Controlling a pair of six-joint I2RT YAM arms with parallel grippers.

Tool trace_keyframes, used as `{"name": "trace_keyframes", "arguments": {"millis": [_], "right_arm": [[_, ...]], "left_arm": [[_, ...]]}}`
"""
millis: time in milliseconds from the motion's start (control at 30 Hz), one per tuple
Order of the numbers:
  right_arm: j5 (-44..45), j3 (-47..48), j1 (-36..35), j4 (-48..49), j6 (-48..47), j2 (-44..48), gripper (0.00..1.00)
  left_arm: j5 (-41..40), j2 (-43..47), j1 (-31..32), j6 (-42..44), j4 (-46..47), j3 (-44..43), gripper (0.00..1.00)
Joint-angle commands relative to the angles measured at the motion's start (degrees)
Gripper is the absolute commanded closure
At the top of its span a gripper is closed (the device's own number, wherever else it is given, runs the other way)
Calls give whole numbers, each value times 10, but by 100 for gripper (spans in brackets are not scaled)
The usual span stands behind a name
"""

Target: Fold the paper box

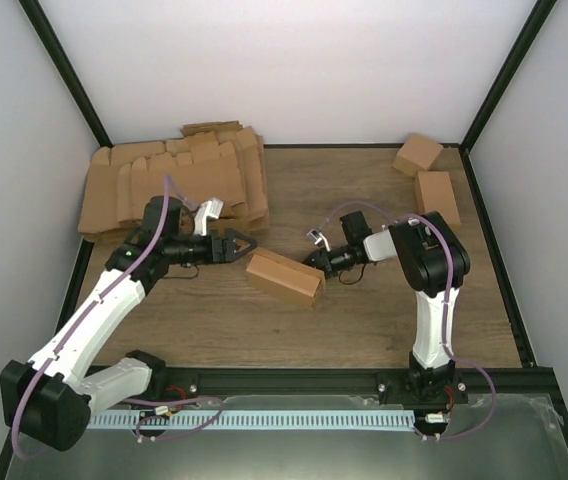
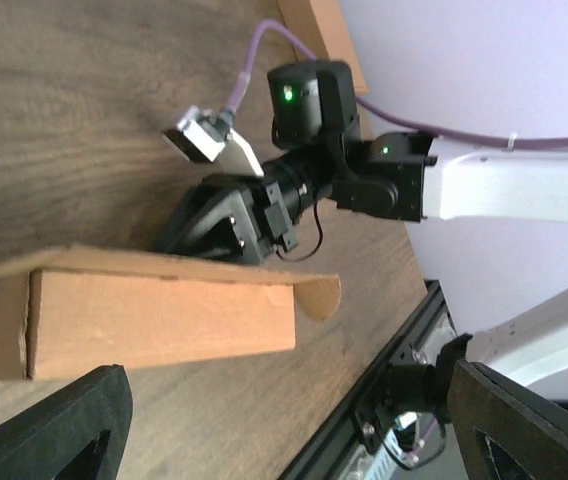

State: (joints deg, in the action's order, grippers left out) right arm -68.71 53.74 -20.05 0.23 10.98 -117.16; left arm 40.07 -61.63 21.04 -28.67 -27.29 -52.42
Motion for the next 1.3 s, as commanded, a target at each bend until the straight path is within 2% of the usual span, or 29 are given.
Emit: {"name": "trace_keyframes", "arguments": {"millis": [0, 200, 367, 600, 900, 1133, 1267], "right_arm": [[25, 18, 4, -6, -20, -17, 72], [23, 22, 4, -6, -19, -20, 72], [30, 24, 4, -10, -22, -15, 72], [75, 47, 17, -41, -17, 30, 70], [231, 92, 29, -113, -15, 95, 64], [340, 80, 28, -135, 12, 223, 62], [377, 51, 17, -152, 26, 307, 55]], "left_arm": [[42, 26, 2, -22, 14, 38, 12], [54, 48, 30, -63, 50, 116, 27], [49, 35, 60, -97, 117, 170, 33], [-4, -3, 72, -80, 144, 178, 33], [-106, 7, 70, -35, 85, 144, 32], [-160, 13, 62, -20, 63, 115, 32], [-182, 9, 52, -17, 64, 110, 32]]}}
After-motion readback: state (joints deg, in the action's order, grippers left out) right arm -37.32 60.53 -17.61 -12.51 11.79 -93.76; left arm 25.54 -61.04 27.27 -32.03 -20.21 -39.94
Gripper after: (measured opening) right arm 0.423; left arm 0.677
